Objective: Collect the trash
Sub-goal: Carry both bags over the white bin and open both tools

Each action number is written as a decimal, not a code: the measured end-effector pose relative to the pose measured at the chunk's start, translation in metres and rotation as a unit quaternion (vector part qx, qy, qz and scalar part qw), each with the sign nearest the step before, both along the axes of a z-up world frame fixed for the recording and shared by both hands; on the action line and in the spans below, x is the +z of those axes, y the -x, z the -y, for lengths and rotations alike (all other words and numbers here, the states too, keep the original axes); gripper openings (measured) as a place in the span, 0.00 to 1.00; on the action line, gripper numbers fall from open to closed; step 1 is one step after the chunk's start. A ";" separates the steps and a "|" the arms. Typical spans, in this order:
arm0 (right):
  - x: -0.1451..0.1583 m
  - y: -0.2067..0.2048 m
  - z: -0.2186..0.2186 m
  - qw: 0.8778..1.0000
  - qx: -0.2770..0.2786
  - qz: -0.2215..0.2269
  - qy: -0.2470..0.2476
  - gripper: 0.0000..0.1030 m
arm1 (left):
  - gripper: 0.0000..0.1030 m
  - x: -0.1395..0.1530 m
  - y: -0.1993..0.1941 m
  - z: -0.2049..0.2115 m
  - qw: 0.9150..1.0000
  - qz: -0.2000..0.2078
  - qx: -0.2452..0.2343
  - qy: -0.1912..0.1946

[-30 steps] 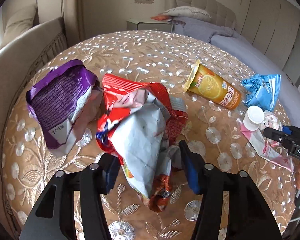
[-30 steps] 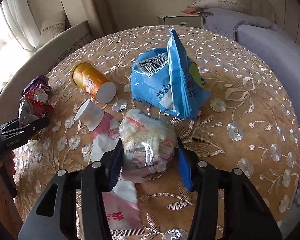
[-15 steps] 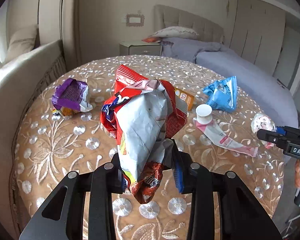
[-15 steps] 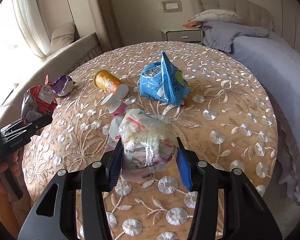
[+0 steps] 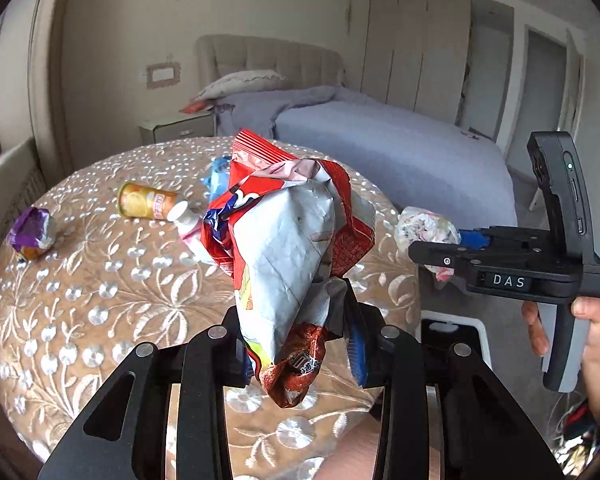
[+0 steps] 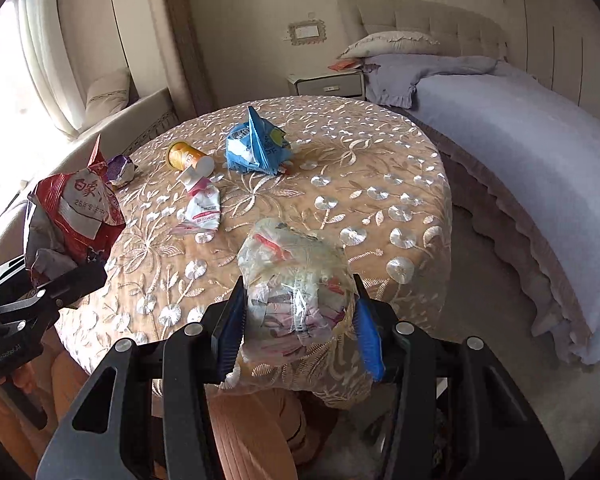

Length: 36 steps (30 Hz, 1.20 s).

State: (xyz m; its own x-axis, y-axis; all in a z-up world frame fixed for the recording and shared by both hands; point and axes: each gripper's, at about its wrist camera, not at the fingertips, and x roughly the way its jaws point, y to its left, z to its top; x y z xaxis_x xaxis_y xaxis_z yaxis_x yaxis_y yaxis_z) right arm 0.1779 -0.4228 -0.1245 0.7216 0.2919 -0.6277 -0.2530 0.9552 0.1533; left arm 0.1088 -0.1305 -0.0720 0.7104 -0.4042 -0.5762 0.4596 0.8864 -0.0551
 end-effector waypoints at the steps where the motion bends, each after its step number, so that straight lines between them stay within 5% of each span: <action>1: -0.002 0.007 0.010 1.000 -0.009 0.001 -0.001 0.49 | 0.33 -0.004 0.004 0.012 1.000 -0.003 -0.017 -0.002; 14: -0.057 0.068 0.130 0.991 -0.124 -0.045 0.015 0.49 | 0.33 -0.074 0.021 0.146 0.980 -0.077 -0.180 -0.026; 29: -0.138 0.066 0.205 0.972 -0.187 -0.139 -0.044 0.49 | 0.34 -0.188 -0.002 0.265 0.931 -0.213 -0.280 -0.100; 30: -0.142 0.065 0.208 0.970 -0.189 -0.144 -0.047 0.50 | 0.39 -0.193 -0.003 0.268 0.927 -0.222 -0.284 -0.104; 32: -0.150 0.061 0.214 0.967 -0.193 -0.158 -0.059 0.65 | 0.92 -0.201 -0.007 0.274 0.920 -0.244 -0.289 -0.105; 33: -0.154 0.060 0.218 0.965 -0.197 -0.162 -0.065 0.91 | 0.96 -0.203 0.000 0.277 0.919 -0.250 -0.288 -0.102; 36: -0.162 0.057 0.226 0.960 -0.214 -0.167 -0.071 0.96 | 0.95 -0.210 -0.008 0.278 0.919 -0.251 -0.280 -0.117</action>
